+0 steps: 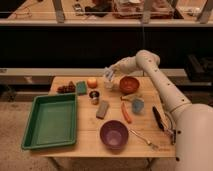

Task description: Place towel in paper cup

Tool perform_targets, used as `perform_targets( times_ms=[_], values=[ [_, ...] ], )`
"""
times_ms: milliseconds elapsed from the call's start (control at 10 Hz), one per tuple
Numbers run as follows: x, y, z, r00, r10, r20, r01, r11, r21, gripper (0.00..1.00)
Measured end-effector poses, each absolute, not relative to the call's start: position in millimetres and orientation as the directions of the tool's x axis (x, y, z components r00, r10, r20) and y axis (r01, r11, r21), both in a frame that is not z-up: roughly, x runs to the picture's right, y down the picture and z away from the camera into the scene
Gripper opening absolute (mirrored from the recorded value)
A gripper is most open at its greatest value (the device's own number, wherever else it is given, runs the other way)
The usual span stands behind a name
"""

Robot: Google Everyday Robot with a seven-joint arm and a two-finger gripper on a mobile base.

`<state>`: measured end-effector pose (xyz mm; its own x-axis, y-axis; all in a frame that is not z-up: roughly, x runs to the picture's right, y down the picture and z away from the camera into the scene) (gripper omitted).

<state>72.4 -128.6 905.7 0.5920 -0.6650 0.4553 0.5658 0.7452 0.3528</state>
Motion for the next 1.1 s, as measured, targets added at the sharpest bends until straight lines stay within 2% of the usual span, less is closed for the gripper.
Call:
perform_targets(
  times_ms=[300, 400, 700, 1100],
  values=[
    [69, -124, 916, 0.583, -0.683, 0.441, 0.603, 0.727, 0.329, 0.00],
    [68, -123, 918, 0.582, -0.685, 0.439, 0.609, 0.724, 0.323, 0.05],
    [71, -122, 920, 0.587, -0.682, 0.436, 0.614, 0.726, 0.310, 0.31],
    [66, -122, 922, 0.583, -0.681, 0.444, 0.617, 0.726, 0.303, 0.74]
  ],
)
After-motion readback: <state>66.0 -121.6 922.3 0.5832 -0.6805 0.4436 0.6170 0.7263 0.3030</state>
